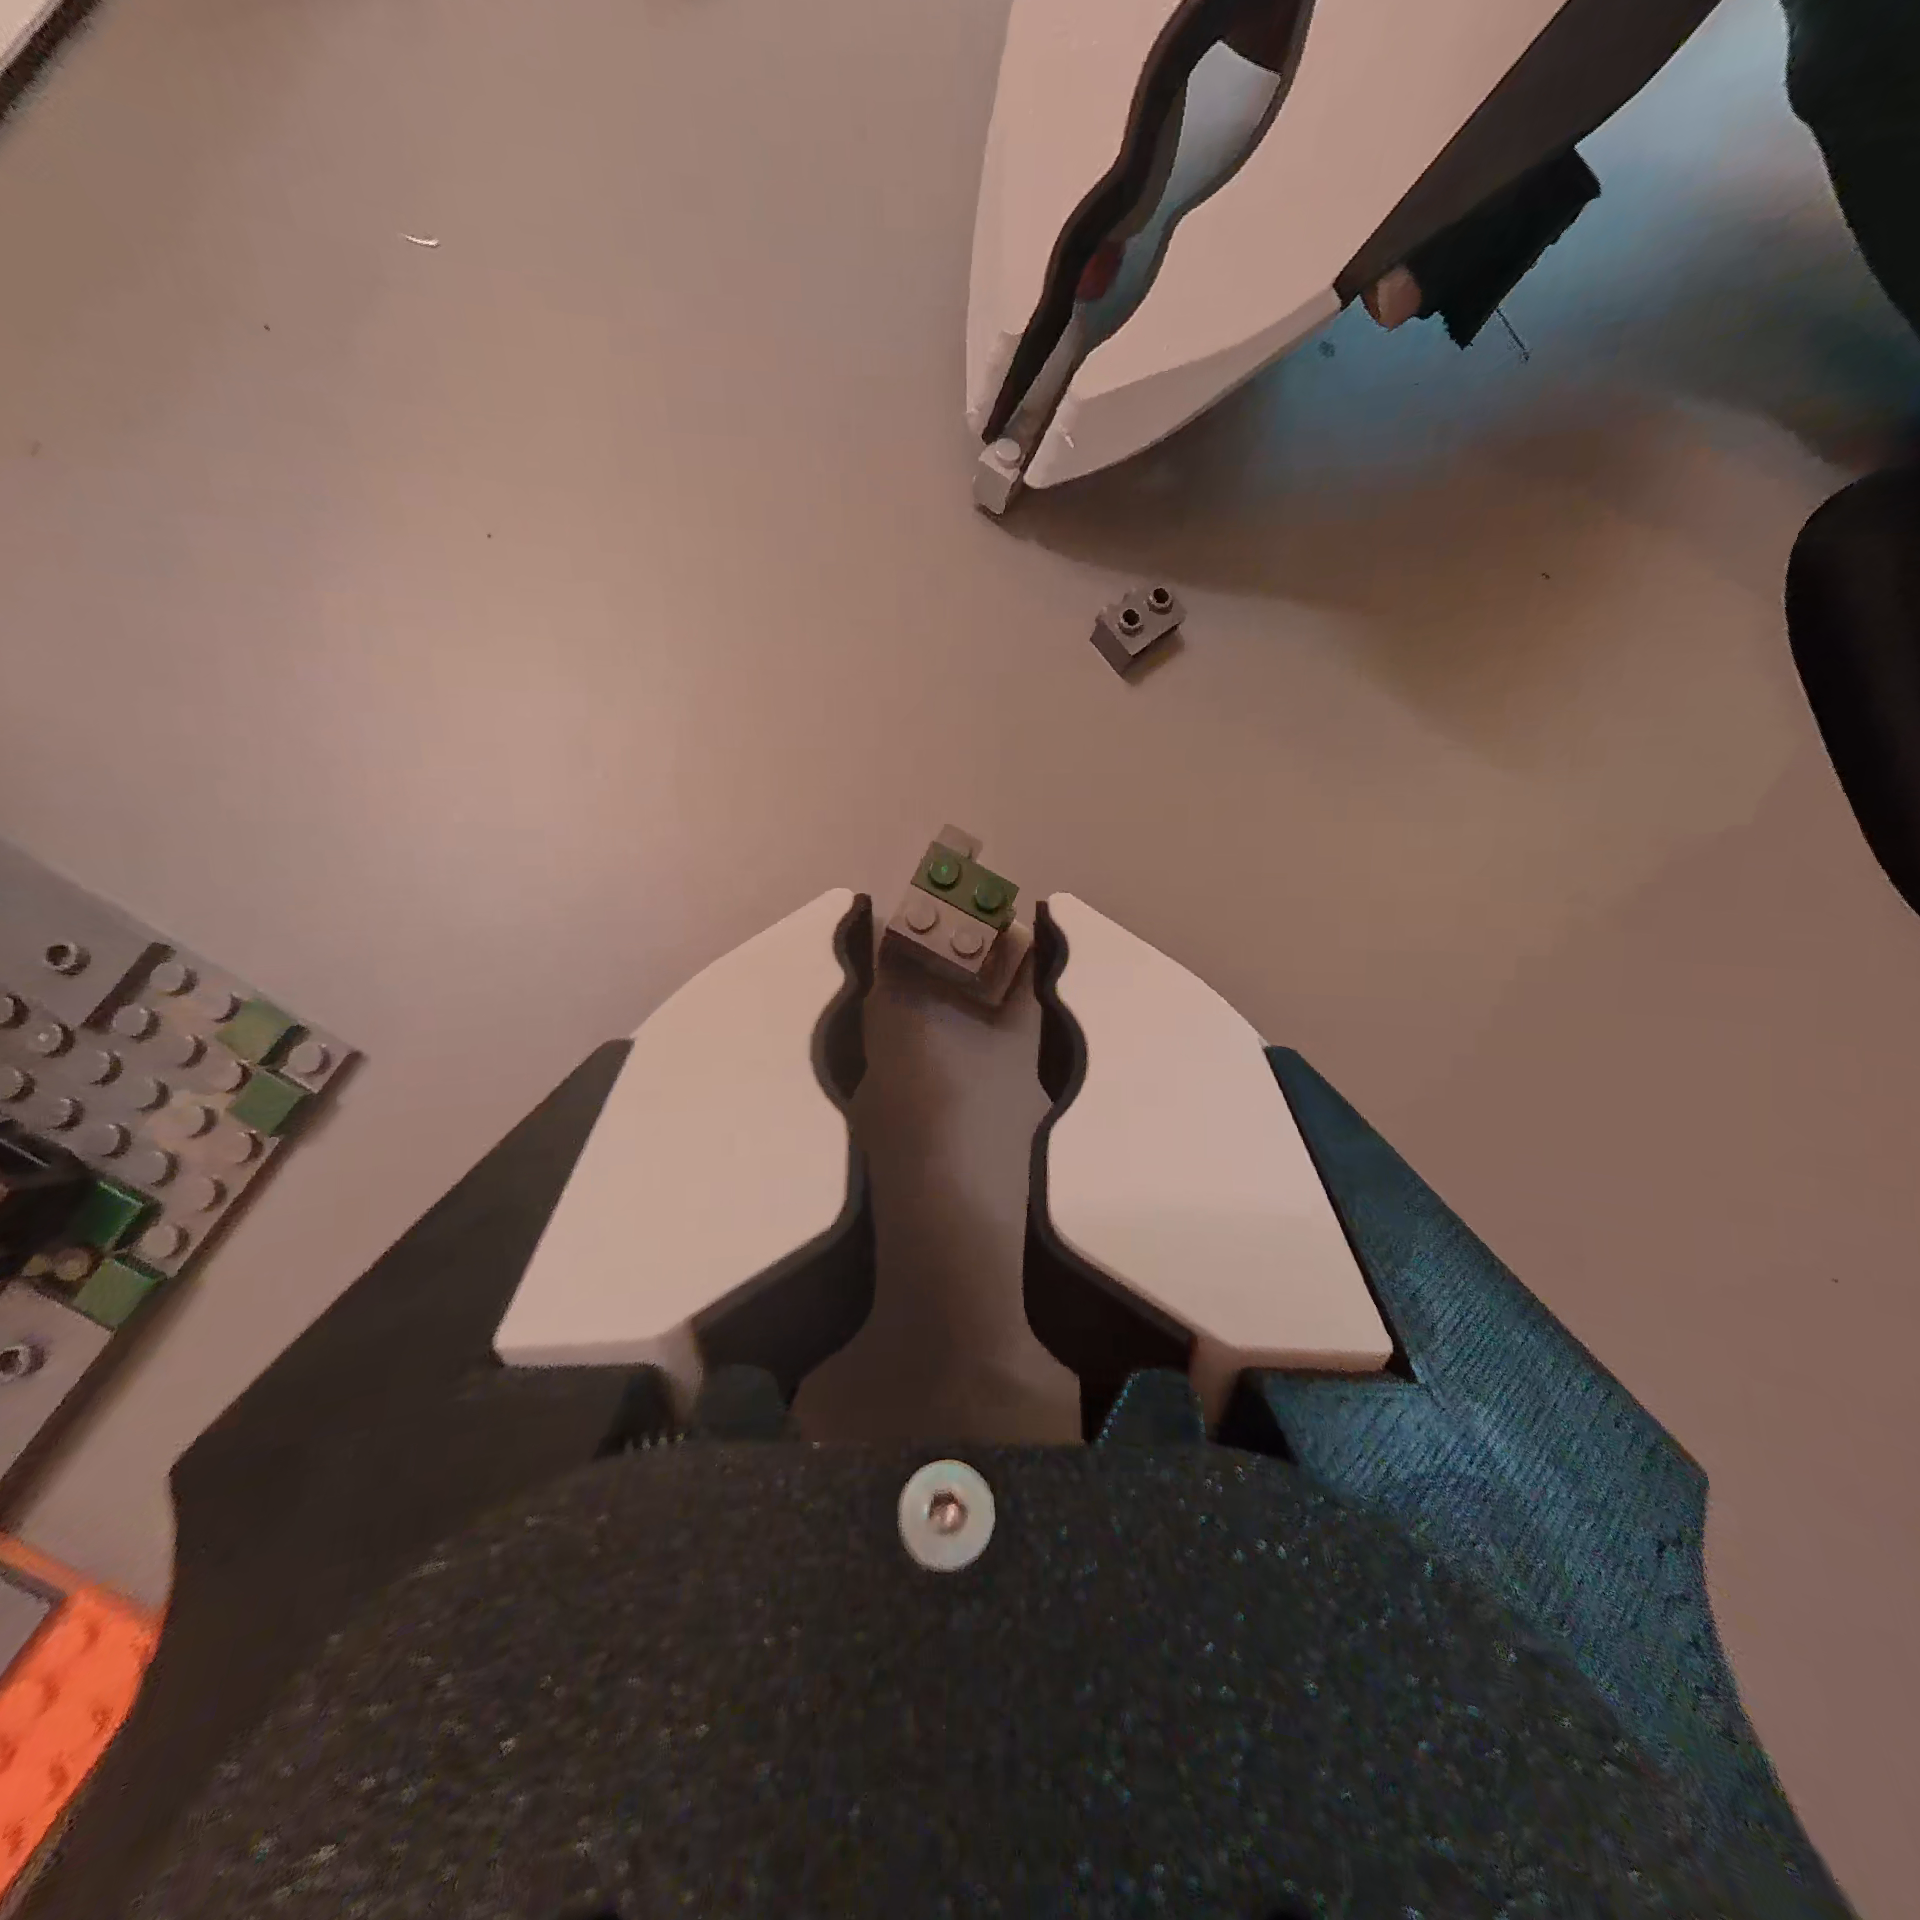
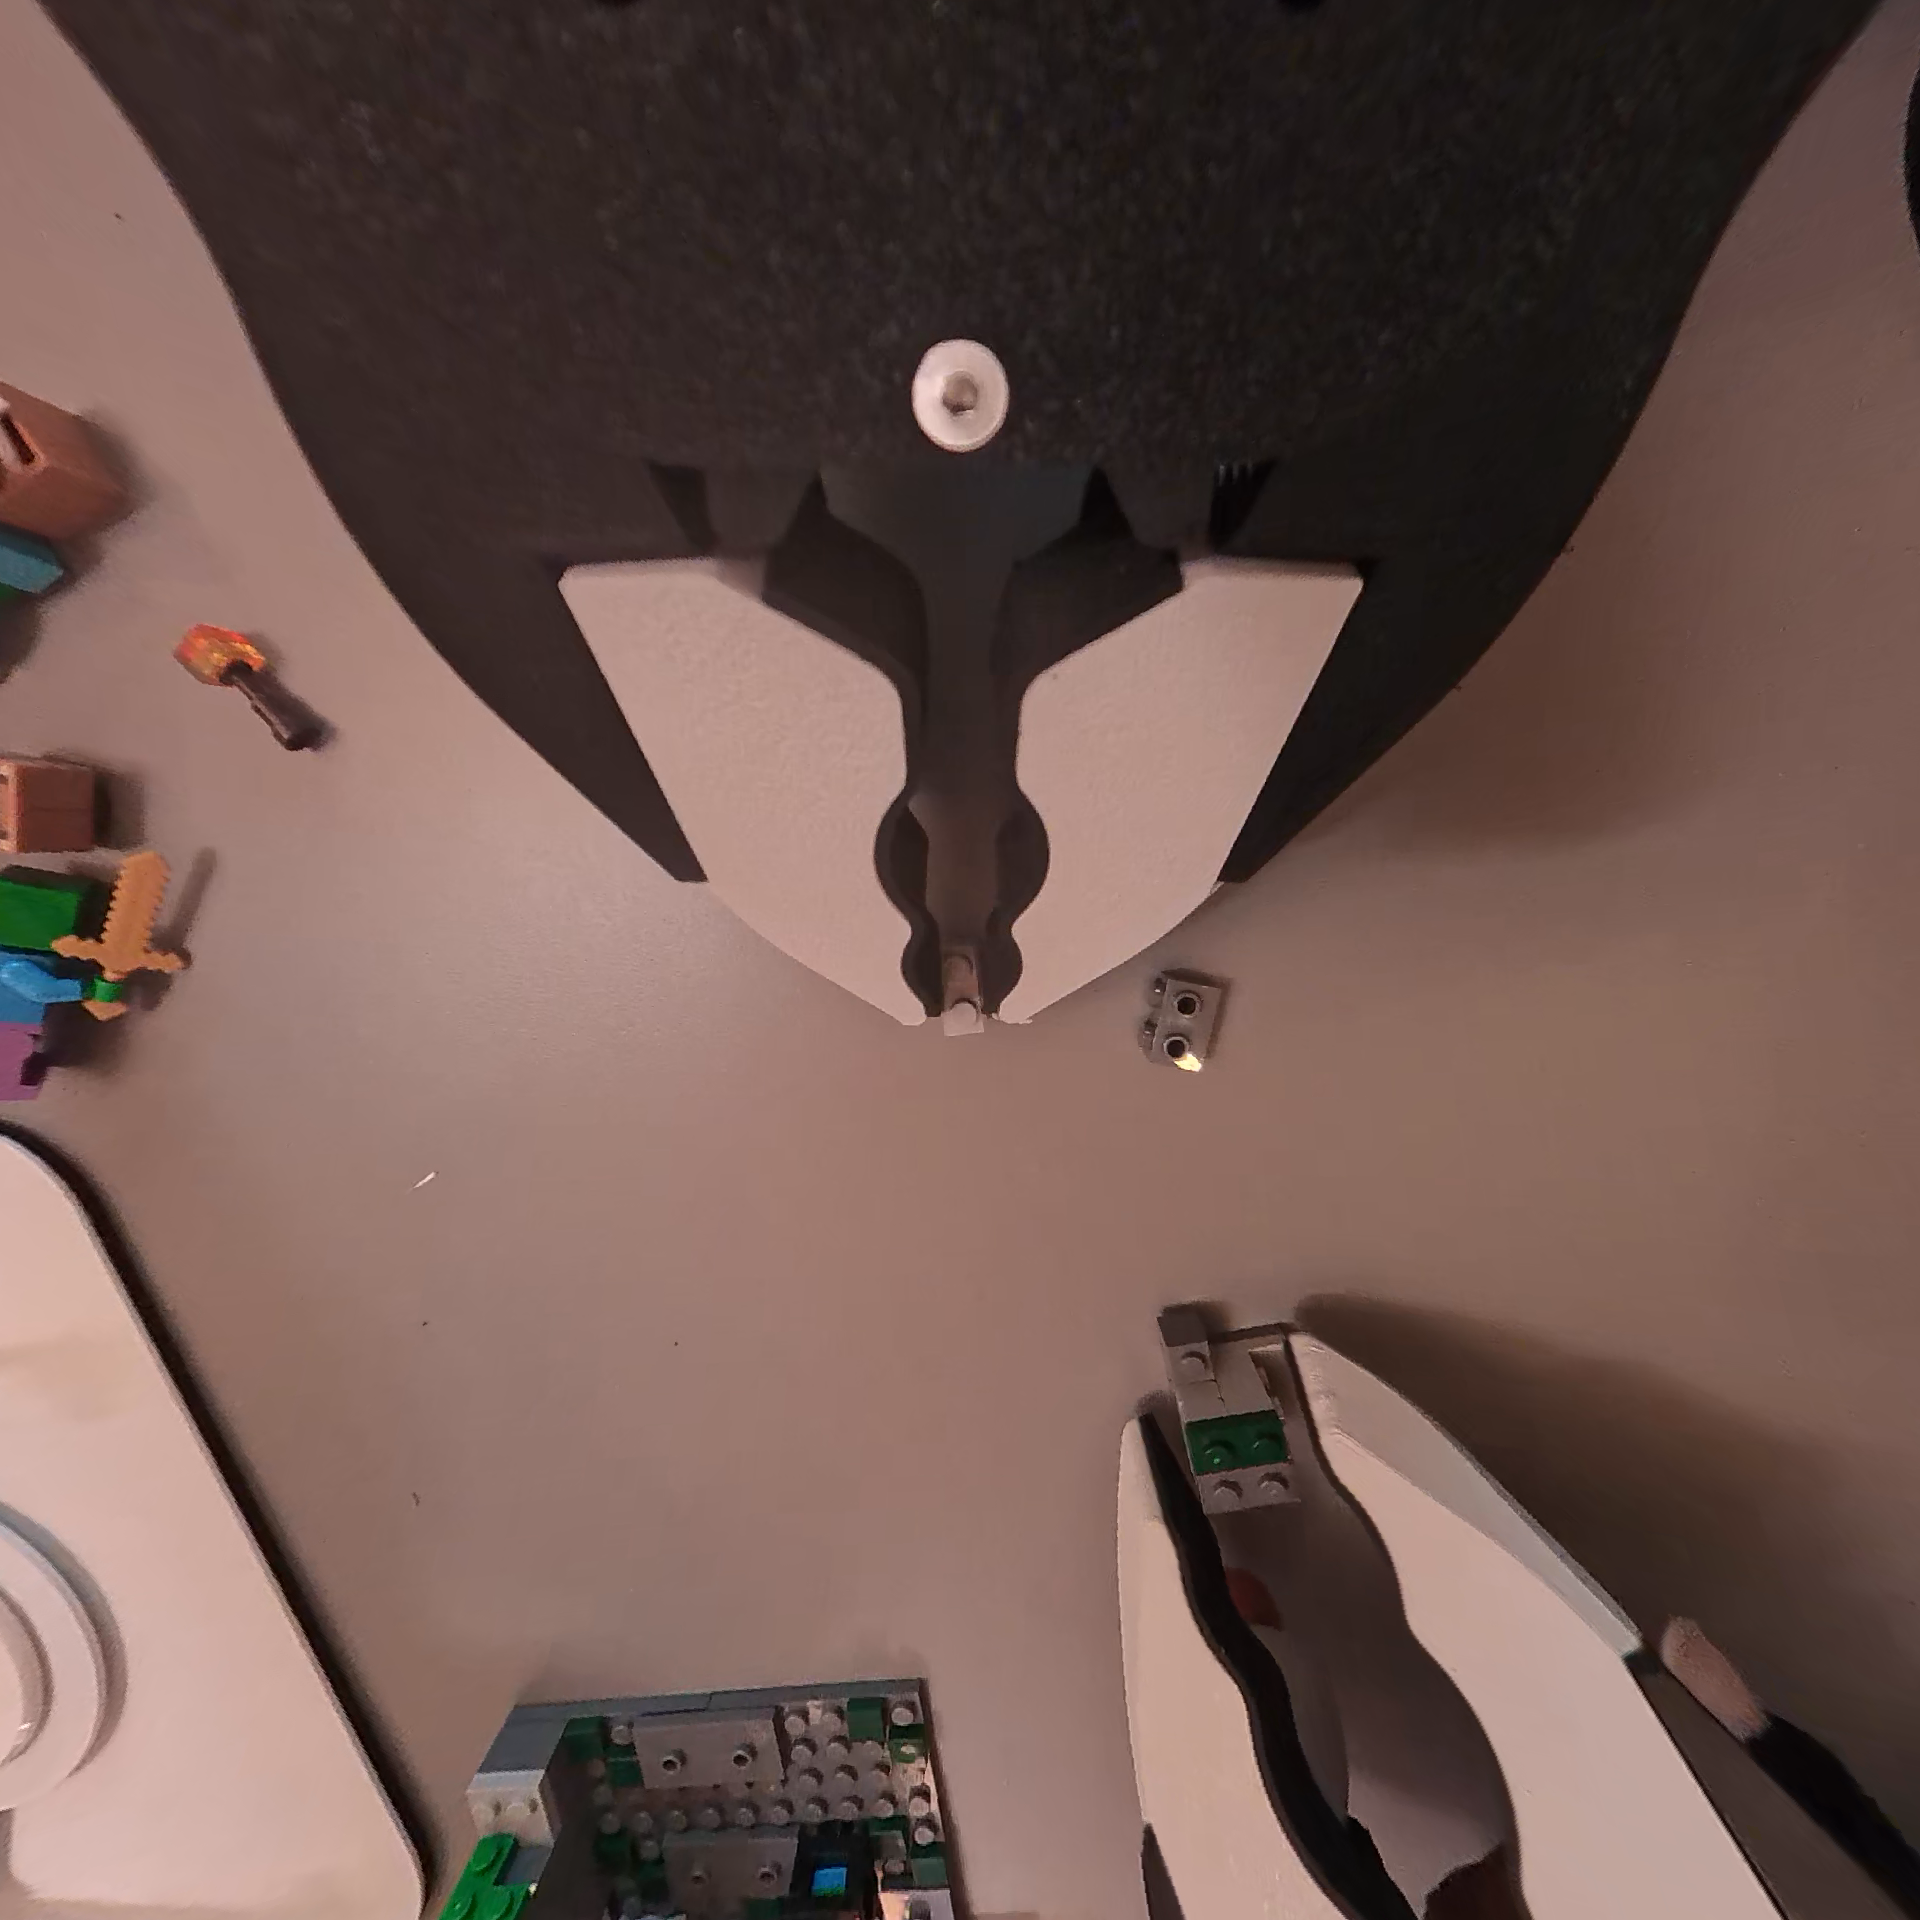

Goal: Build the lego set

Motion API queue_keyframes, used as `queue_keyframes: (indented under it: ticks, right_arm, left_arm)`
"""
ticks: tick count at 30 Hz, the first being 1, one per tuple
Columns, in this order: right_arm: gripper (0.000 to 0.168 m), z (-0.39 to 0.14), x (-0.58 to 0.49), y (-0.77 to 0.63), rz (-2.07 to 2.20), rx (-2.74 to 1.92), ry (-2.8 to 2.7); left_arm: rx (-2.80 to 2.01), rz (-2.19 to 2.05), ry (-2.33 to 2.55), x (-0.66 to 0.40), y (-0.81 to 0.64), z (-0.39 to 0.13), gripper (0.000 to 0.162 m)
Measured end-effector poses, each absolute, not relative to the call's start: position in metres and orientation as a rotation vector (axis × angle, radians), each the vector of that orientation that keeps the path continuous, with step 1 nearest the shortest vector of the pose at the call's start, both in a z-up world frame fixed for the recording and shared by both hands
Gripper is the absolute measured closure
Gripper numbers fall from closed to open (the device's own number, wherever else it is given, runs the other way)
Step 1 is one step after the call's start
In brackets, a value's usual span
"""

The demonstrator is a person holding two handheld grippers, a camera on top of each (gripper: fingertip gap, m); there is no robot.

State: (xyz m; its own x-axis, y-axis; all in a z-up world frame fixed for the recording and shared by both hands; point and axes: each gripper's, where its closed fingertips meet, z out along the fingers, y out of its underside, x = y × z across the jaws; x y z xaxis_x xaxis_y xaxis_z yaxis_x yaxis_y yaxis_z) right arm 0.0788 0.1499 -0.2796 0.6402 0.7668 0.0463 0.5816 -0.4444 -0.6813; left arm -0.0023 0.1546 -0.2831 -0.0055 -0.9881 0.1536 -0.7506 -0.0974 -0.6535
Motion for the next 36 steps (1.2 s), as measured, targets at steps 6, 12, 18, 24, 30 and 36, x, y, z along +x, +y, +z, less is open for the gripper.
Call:
queue_keyframes:
  ticks: [6, 12, 18, 24, 30, 36]
  right_arm:
    - [0.161, -0.274, 0.077, 0.151, 0.359, -2.161, -1.037]
    - [0.161, -0.267, 0.072, 0.15, 0.394, -2.129, -1.032]
    - [0.161, -0.262, 0.066, 0.148, 0.425, -2.107, -1.036]
    - [0.161, -0.261, 0.066, 0.148, 0.429, -2.106, -1.035]
    - [0.161, -0.261, 0.068, 0.15, 0.417, -2.109, -1.024]
    - [0.161, -0.268, 0.082, 0.151, 0.379, -2.164, -0.987]
  left_arm:
    - [-1.82, -0.866, 1.84, -0.002, 0.153, -0.284, 0.137]
    - [-1.76, -0.92, 1.892, -0.003, 0.147, -0.283, 0.139]
    - [-1.67, -0.987, 1.983, -0.006, 0.133, -0.283, 0.139]
    - [-1.641, -1.011, 2.007, -0.006, 0.129, -0.281, 0.136]
    - [-1.665, -0.992, 1.99, -0.008, 0.132, -0.277, 0.132]
    - [-1.735, -0.943, 1.982, -0.01, 0.131, -0.274, 0.131]
